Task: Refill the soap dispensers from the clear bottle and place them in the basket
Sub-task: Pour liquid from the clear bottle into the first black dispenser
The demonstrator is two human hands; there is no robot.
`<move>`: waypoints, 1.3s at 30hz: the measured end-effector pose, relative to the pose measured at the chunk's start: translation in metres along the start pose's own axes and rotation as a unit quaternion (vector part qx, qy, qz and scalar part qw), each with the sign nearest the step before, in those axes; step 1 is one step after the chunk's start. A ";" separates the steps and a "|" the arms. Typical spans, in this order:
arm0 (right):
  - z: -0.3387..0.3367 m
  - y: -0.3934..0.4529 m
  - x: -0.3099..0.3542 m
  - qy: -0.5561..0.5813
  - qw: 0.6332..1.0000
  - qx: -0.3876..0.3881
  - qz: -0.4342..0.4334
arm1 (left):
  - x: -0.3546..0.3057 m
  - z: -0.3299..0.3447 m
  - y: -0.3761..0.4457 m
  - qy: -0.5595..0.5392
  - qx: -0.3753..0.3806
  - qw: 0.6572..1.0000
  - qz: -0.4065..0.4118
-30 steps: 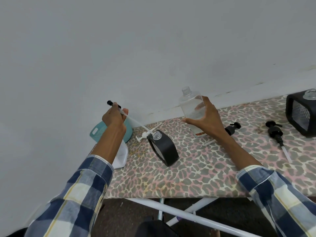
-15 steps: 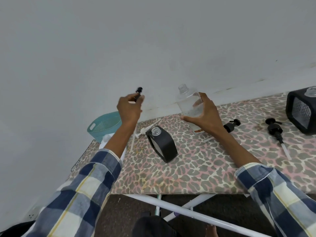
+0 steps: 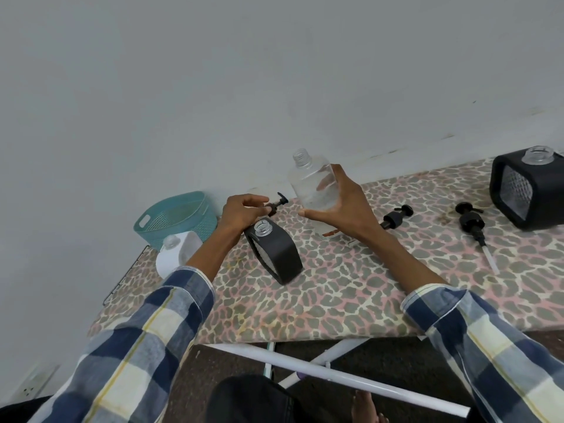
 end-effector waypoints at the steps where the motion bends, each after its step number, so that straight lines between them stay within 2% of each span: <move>1: 0.001 0.000 0.000 -0.006 1.000 0.003 0.001 | 0.001 0.000 -0.001 -0.012 0.005 1.000 0.000; 6: -0.001 0.000 -0.001 -0.023 1.000 0.007 0.020 | 0.009 -0.003 -0.010 -0.112 -0.034 0.993 0.014; 14: -0.001 -0.006 0.017 -0.066 0.996 0.016 0.050 | 0.024 0.004 -0.065 -0.264 -0.149 0.953 -0.015; 19: 0.004 -0.010 0.036 -0.107 0.991 0.065 0.045 | 0.029 0.030 -0.112 -0.367 -0.070 0.926 0.046; 22: 0.004 -0.015 0.044 -0.116 0.990 0.064 0.041 | 0.029 0.038 -0.128 -0.418 -0.080 0.903 0.063; 25: -0.001 -0.021 0.050 -0.125 0.990 0.062 0.024 | 0.031 0.036 -0.127 -0.406 -0.065 0.911 0.045; 28: -0.006 -0.029 0.056 -0.139 0.989 0.050 -0.013 | 0.035 0.037 -0.123 -0.344 -0.034 0.937 0.039; 33: -0.023 -0.031 0.072 -0.177 0.982 0.039 -0.061 | 0.031 0.040 -0.124 -0.267 0.006 0.959 0.092; 39: -0.055 -0.030 0.091 -0.217 0.973 0.036 -0.076 | 0.036 0.045 -0.125 -0.169 0.001 0.978 0.121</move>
Point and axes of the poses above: each hand's wrist, its own y-axis towards the middle knuckle, its own z-axis out of the palm, x = y × z, the point moved 1 cm from there along y, towards the middle knuckle, and after that the axes turned 7 degrees about y, right-handed, at the moved point
